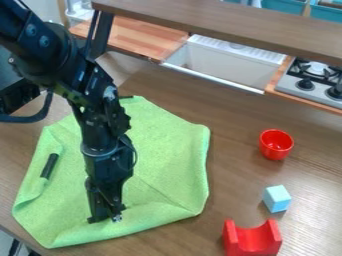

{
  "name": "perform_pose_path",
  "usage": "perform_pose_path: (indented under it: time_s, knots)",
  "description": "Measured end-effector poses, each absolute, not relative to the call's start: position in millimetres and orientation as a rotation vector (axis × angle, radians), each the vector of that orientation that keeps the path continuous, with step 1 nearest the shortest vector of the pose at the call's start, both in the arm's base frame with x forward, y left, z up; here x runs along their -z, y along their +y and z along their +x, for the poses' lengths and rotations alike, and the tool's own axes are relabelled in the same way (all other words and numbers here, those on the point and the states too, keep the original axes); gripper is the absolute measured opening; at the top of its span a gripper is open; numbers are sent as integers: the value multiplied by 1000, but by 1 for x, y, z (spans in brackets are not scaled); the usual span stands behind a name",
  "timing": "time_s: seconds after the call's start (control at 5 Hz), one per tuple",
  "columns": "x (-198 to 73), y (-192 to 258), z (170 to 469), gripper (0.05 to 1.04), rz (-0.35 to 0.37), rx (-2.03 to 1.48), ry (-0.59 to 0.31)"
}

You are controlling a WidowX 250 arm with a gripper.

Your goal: Fold the cloth from bottom right to top left

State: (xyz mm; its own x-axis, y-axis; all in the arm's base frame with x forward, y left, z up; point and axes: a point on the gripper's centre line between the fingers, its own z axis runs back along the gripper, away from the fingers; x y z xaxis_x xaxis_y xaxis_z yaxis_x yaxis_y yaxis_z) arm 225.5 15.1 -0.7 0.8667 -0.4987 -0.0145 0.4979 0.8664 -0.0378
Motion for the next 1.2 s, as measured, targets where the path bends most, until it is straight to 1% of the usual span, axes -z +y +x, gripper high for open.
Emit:
perform_pose_path:
  time_s: [0.2,0.4,0.8,1.0,1.2]
  knots:
    - [0,15,226,49,-36,520,21]
    - [-1,13,224,49,-54,524,26]
    - [-52,46,234,49,-138,423,-101]
    - [-64,58,239,49,-139,392,-130]
    - [-81,72,261,49,-74,367,-185]
